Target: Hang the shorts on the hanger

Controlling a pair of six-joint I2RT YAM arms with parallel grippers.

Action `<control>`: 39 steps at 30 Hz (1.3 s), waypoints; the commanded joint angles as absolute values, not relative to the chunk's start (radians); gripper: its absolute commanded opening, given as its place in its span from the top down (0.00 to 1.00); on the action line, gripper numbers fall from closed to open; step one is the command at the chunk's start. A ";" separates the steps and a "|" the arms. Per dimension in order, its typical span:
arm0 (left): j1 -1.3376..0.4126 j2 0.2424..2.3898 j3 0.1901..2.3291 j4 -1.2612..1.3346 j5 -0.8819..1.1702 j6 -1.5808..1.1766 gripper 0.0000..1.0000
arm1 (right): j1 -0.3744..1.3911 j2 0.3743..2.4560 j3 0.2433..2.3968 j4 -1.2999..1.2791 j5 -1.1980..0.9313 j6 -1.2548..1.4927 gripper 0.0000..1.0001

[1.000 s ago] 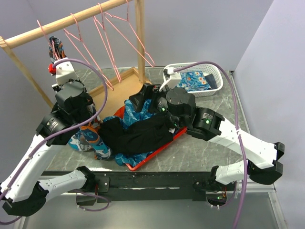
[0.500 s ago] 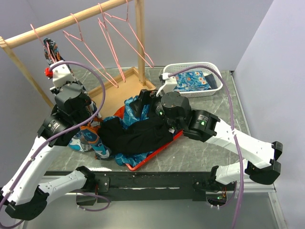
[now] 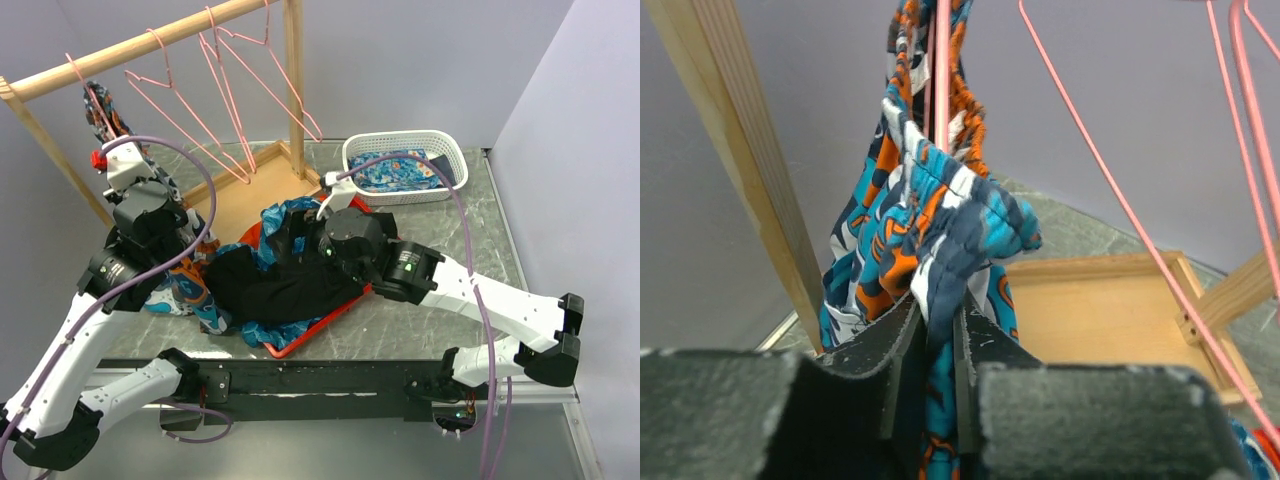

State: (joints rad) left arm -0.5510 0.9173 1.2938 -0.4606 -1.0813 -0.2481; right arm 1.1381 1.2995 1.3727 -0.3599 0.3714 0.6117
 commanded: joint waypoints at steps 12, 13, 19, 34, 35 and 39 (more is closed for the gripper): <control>-0.549 0.902 1.370 -0.687 -1.002 -0.360 0.52 | 1.287 1.425 1.333 -0.181 0.333 0.515 0.02; -0.549 0.899 1.385 -0.713 -0.994 -0.371 0.48 | 1.292 1.437 1.330 -0.169 0.325 0.514 0.03; -0.549 0.894 1.449 -0.784 -0.913 -0.391 0.26 | 1.321 1.492 1.316 -0.137 0.293 0.511 0.05; -0.548 0.896 1.710 -0.942 -0.704 -0.413 0.01 | 1.370 1.813 1.501 -0.224 0.166 0.436 0.14; -0.548 0.899 1.724 -0.943 -0.689 -0.411 0.01 | 1.370 1.837 1.522 -0.227 0.161 0.434 0.14; -0.549 0.908 1.761 -0.933 -0.615 -0.411 0.01 | 1.365 2.004 1.673 -0.270 0.140 0.397 0.17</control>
State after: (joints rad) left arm -0.5507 0.8986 1.7226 -0.9409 -0.7151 -0.4091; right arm 1.3655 1.8961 1.5280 -0.2363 0.1764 0.4526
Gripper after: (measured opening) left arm 0.989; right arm 0.843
